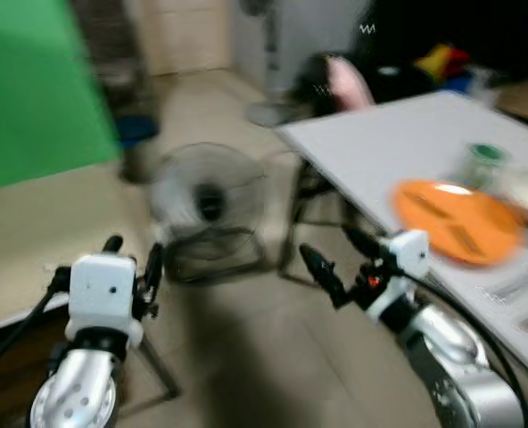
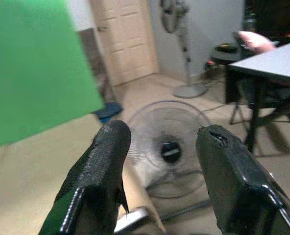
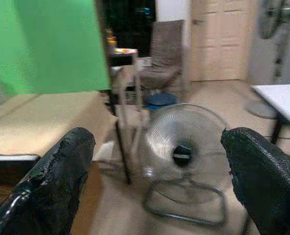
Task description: Setting the table
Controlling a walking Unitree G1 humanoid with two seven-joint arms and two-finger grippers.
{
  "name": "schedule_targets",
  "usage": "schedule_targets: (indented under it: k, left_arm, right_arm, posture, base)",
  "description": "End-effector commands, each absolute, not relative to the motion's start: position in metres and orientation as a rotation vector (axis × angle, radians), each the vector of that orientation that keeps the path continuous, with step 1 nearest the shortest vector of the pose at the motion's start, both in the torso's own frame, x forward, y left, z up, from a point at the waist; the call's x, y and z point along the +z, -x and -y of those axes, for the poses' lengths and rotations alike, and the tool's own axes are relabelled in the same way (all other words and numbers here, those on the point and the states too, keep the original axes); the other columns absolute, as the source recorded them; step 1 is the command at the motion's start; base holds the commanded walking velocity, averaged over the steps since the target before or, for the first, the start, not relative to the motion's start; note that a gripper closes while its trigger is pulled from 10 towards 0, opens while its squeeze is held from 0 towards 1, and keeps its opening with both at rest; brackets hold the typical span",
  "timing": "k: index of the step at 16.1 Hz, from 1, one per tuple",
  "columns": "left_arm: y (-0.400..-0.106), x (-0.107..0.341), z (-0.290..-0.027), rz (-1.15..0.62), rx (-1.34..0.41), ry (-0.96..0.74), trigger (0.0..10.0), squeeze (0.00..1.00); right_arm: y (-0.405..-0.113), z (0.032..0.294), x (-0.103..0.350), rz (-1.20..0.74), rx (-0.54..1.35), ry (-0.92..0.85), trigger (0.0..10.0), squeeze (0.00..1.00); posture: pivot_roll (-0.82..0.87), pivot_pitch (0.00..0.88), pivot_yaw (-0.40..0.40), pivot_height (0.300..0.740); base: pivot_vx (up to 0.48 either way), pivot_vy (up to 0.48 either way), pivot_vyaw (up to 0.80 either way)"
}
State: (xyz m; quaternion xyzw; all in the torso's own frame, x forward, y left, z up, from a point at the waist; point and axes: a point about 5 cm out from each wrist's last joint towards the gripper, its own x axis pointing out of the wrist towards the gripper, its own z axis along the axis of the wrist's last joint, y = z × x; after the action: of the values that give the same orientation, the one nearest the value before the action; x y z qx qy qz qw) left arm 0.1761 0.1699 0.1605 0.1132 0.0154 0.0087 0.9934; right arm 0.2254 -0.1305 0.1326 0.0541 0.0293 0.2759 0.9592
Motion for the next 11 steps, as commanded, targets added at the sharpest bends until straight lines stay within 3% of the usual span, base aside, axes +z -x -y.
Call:
schedule_targets:
  k: [1, 3, 6, 9, 10, 11]
  left_arm:
    - [-0.176, 0.162, -0.167, -0.022, 0.007, -0.223, 10.0, 0.00]
    - [-0.177, 0.161, -0.168, -0.021, 0.009, -0.226, 10.0, 0.00]
    - [-0.182, 0.164, -0.172, -0.007, 0.019, -0.242, 10.0, 0.00]
    - [-0.186, 0.166, -0.178, 0.003, 0.028, -0.256, 10.0, 0.00]
    - [-0.187, 0.166, -0.181, 0.004, 0.034, -0.263, 10.0, 0.00]
    - [-0.187, 0.168, -0.183, 0.007, 0.035, -0.268, 10.0, 0.00]
  right_arm:
    - [-0.228, 0.135, 0.135, -0.047, 0.539, -0.106, 10.0, 1.00]
    - [-0.233, 0.135, 0.137, -0.029, 0.506, -0.113, 10.0, 1.00]
    - [-0.258, 0.153, 0.141, 0.024, 0.245, -0.122, 10.0, 1.00]
    - [-0.267, 0.156, 0.146, 0.038, 0.227, -0.116, 10.0, 1.00]
    - [-0.269, 0.153, 0.147, 0.020, 0.245, -0.098, 10.0, 1.00]
    - [-0.270, 0.147, 0.148, -0.015, 0.303, -0.115, 10.0, 0.00]
  posture:
    - [-0.01, 0.000, 0.037, 0.740]
    - [-0.01, 0.000, 0.036, 0.740]
    - [-0.01, 0.000, 0.038, 0.740]
    - [-0.02, 0.000, 0.044, 0.740]
    - [-0.02, 0.000, 0.046, 0.740]
    - [-0.01, 0.000, 0.043, 0.740]
  base:
    - [0.000, 0.349, 0.80]
    - [0.000, 0.349, 0.80]
    - [0.000, 0.346, 0.80]
    - [0.000, 0.349, 0.80]
    - [0.000, 0.349, 0.00]
    - [0.000, 0.330, 0.00]
